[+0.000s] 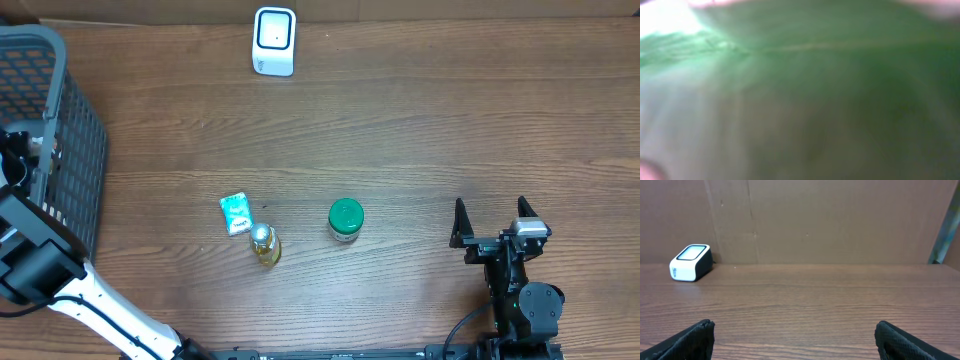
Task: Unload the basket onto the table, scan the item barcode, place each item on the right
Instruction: 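Reach the left gripper into the basket and grasp the mint-green wipes pack, then carry the wipes pack past the scanner and drop it beside the bottle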
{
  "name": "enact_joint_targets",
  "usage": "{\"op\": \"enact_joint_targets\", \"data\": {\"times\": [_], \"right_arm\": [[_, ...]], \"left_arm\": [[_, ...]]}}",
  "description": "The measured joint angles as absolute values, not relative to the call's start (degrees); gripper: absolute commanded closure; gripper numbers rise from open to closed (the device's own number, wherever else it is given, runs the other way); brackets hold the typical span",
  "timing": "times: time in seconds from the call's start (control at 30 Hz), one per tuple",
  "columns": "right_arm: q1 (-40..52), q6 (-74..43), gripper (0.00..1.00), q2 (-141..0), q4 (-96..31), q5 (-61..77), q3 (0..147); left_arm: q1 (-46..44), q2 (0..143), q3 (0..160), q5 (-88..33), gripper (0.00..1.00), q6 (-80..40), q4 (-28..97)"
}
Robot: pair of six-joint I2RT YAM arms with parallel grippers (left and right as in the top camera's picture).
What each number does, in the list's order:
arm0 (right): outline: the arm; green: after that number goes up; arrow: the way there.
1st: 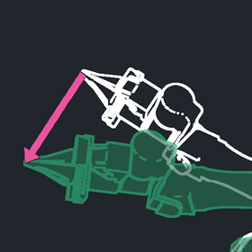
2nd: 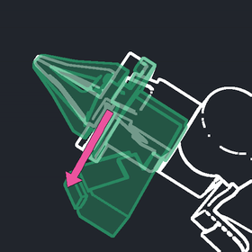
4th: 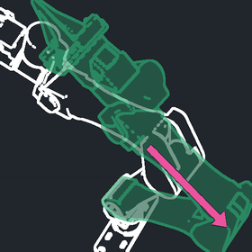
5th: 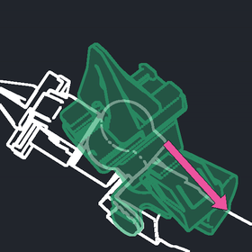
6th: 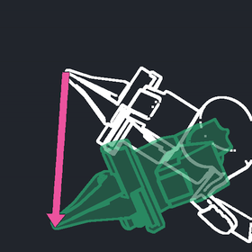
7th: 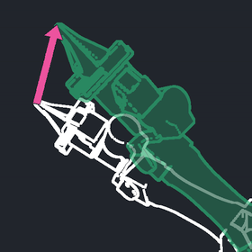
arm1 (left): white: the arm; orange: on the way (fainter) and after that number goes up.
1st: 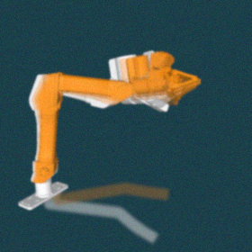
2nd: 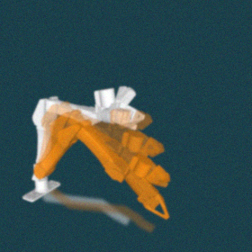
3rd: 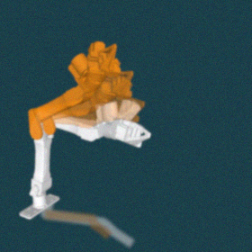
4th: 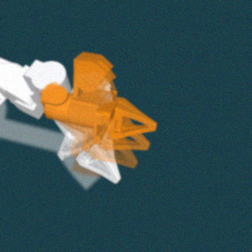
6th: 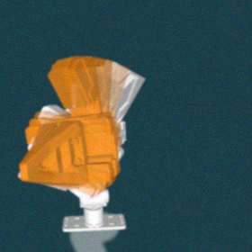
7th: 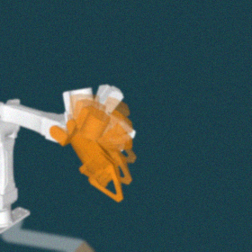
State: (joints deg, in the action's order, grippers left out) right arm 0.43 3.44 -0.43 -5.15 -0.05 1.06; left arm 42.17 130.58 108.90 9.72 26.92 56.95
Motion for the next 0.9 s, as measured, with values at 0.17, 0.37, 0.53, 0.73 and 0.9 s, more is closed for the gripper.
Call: {"op": "enact_joint_targets", "data": {"times": [0.17, 0.37, 0.53, 0.73, 0.9], "right_arm": [[0.4, 3.4, 0.0, -0.4, -5.2, 0.0, 1.0], [0.4, 3.4, 0.0, -0.4, -5.2, -0.1, 1.1], [0.4, 3.4, 0.0, -0.4, -5.2, 0.0, 1.0], [0.4, 3.4, 0.0, -0.4, -5.2, 0.0, 1.1], [0.4, 3.4, 0.0, -0.4, -5.2, 0.0, 1.1]], "left_arm": [[40.2, 128.4, 109.3, 9.6, 0.55, 25.3, 57.7], [38.6, 120.2, 113.1, 9.5, 0.5, 22.1, 57.1], [38.6, 108.7, 116.7, 8.8, 0.49, 20.3, 54.1], [38.6, 96.1, 118.3, 2.5, 0.51, 15.0, 52.2], [37.3, 89.9, 118.5, -3.2, 0.52, 9.0, 53.8]]}}
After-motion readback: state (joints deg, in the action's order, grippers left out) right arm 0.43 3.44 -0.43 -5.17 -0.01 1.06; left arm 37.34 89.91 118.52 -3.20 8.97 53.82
